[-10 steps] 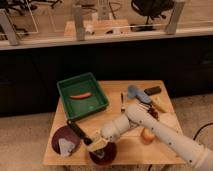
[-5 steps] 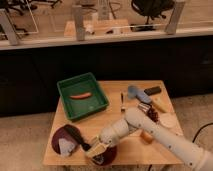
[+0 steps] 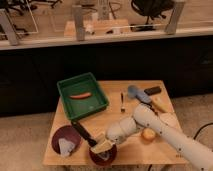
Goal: Wipe red bowl with brush
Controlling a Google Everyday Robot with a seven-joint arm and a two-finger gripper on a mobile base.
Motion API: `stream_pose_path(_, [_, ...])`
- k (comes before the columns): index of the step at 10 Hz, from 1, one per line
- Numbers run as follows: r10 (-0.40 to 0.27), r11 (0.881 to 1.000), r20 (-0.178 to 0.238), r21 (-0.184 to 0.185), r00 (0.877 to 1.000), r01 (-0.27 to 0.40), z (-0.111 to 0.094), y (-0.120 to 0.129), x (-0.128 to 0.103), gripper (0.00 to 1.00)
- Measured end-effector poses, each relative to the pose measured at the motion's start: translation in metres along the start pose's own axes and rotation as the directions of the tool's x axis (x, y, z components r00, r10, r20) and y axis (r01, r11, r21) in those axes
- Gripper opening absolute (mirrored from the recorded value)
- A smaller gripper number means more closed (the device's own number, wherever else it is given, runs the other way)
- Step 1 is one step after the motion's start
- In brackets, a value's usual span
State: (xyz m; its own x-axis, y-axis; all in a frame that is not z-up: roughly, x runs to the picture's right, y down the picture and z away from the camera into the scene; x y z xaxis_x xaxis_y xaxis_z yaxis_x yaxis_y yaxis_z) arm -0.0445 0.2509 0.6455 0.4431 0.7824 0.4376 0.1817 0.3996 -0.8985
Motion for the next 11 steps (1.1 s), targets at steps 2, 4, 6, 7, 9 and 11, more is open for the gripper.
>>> stream_pose_path(2, [0.002,1.000,0.003,0.024,1.000,-0.002,-0.013,-0.016,0.003,0.00])
stream_pose_path(4, [-0.001,1.000,0.007,0.025,1.000,0.001,-0.019,-0.027,0.004,0.00])
stream_pose_path(6, [-0.005,1.000,0.010,0.010,1.000,0.005,-0.017,-0.033,0.003,0.00])
stream_pose_path(7, [-0.010,1.000,0.008,-0.010,1.000,0.010,-0.008,-0.035,0.000,0.00])
stream_pose_path(9, [-0.022,0.998,0.003,-0.051,1.000,0.022,0.010,-0.035,-0.007,0.00])
stream_pose_path(11, [-0.029,0.996,-0.005,-0.084,1.000,0.028,0.020,-0.031,-0.009,0.00])
